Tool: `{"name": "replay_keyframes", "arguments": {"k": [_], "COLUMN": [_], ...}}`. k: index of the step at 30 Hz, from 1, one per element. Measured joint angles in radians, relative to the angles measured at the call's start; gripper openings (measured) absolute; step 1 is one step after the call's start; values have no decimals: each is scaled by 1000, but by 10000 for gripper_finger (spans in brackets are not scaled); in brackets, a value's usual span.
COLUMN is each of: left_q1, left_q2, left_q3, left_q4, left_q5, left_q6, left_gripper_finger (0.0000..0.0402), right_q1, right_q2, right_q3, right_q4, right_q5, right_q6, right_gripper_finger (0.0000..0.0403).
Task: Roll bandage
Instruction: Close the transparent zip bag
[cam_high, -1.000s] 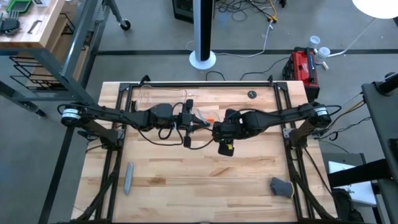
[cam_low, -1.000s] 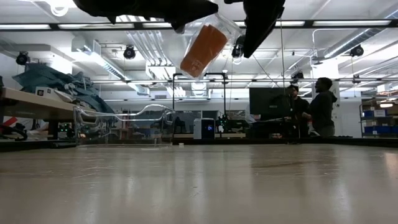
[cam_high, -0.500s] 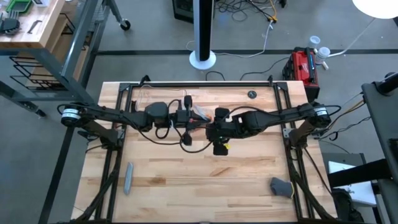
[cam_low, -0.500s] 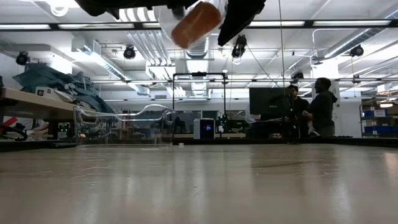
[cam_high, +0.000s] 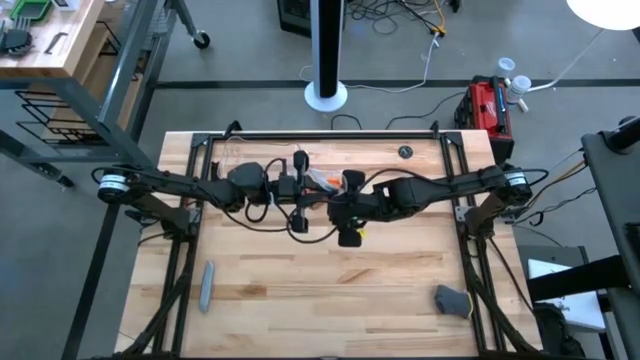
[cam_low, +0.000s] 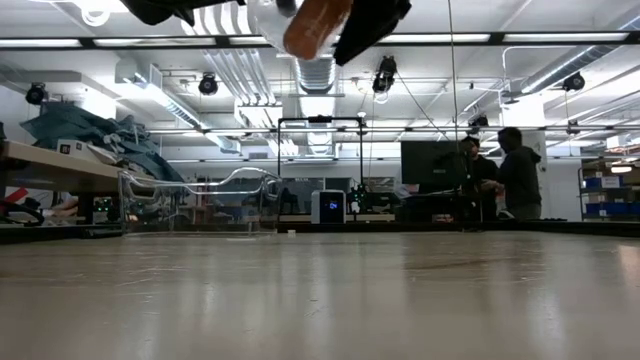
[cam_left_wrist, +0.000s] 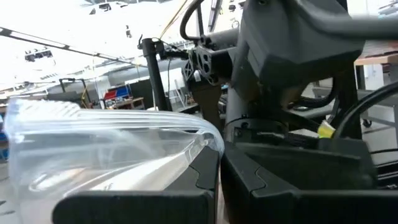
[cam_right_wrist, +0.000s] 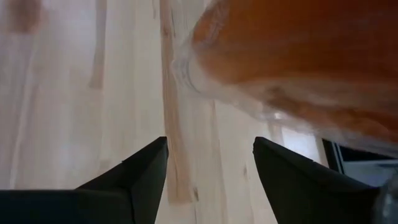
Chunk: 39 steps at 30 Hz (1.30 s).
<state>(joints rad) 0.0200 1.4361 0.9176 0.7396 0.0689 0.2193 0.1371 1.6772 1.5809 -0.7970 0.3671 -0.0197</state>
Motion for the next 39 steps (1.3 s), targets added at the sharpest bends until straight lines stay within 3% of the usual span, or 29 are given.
{"name": "replay_keyframes", "arguments": {"k": [7, 16, 21, 29, 39], "left_q1": [-5, -5, -8, -6, -5], "left_q2": [-3, -1, -3, -12, -14], "left_q3": [2, 2, 0, -1, -1], "left_q4": [11, -2, -49, -210, -226], "left_q5": [-4, -17, -119, -367, -426], "left_q6": [0, 0, 33, 89, 112], "left_gripper_finger": [0, 0, 0, 0, 0], "right_q1": [1, 1, 15, 54, 115], "right_q2": [0, 0, -3, -7, -90], "right_q3": [-1, -1, -1, -8, -21], "right_q4": [126, 138, 81, 72, 40], "right_q5": [-7, -9, -172, -161, -163], "right_q6": [21, 45, 2, -9, -17], "right_gripper_finger": [219, 224, 234, 242, 232]}}
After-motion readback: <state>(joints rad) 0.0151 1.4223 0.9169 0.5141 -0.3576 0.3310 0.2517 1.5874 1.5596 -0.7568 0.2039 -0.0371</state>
